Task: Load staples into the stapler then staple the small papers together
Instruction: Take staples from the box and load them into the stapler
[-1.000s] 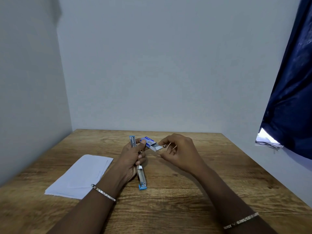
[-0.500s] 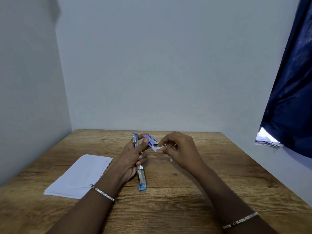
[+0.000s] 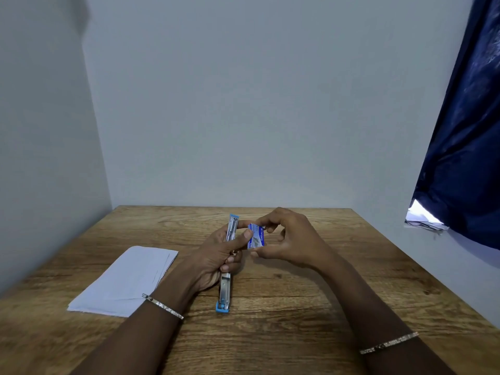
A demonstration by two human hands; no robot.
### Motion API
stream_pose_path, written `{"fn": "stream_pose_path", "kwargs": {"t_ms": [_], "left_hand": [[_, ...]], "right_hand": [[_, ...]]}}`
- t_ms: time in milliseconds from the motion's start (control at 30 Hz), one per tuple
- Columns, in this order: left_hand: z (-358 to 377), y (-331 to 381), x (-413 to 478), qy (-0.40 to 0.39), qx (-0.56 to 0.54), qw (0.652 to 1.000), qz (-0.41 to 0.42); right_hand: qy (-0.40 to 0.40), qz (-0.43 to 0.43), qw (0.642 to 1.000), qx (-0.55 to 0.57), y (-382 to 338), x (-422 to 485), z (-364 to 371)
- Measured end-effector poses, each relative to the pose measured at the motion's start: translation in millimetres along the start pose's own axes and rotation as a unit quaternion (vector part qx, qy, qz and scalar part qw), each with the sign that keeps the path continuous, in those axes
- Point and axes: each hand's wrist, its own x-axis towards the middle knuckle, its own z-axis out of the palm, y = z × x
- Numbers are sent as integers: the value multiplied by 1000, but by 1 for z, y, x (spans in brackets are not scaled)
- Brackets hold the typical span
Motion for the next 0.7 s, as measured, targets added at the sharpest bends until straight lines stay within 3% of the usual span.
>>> {"fn": "stream_pose_path", "kwargs": {"t_ms": [167, 333, 500, 633, 700], "left_hand": [[4, 3, -1, 35, -18, 999, -20], [3, 6, 1, 64, -27, 996, -49], [0, 5, 2, 45, -67, 995, -62], [1, 5, 2, 54, -65, 994, -72], [2, 6, 2, 61, -63, 994, -70]], "right_hand": [[-16, 44, 998, -37, 7, -2, -22], [-174, 149, 966, -120, 17, -11, -37], [-234, 179, 948, -122, 20, -10, -35], [-234, 195, 945, -123, 20, -11, -35], [-190, 194, 955, -119, 18, -11, -37]]}}
